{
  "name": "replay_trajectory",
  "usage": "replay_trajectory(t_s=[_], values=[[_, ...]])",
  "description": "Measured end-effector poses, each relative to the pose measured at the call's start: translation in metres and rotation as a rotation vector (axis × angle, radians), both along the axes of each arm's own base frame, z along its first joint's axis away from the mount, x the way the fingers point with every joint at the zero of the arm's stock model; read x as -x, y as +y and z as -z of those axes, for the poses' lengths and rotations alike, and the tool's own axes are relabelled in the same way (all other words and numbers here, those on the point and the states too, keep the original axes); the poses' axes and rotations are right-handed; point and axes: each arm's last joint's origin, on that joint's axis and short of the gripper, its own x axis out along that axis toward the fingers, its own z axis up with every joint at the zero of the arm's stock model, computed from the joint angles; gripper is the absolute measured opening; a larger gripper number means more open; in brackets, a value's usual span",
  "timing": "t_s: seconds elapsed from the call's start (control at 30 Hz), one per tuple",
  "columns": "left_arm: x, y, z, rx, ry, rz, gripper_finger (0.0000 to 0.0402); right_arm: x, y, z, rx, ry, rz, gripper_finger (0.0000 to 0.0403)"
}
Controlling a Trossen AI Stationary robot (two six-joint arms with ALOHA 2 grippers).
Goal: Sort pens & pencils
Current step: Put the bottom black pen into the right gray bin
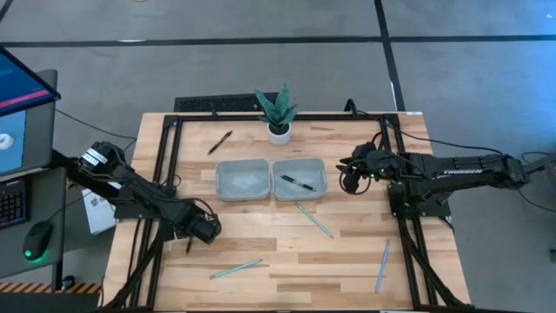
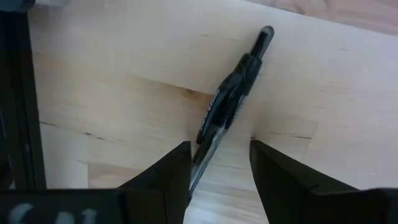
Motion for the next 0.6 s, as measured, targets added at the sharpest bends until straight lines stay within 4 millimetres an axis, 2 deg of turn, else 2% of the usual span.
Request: replay_trajectory(t_s=[0.6], values=[[0.0051, 0.0076, 0.0009, -0.142, 0.011, 0.049, 0.0156, -0.0016, -0.0001, -0.0022, 0.003, -0.029, 0.001, 0.0143]])
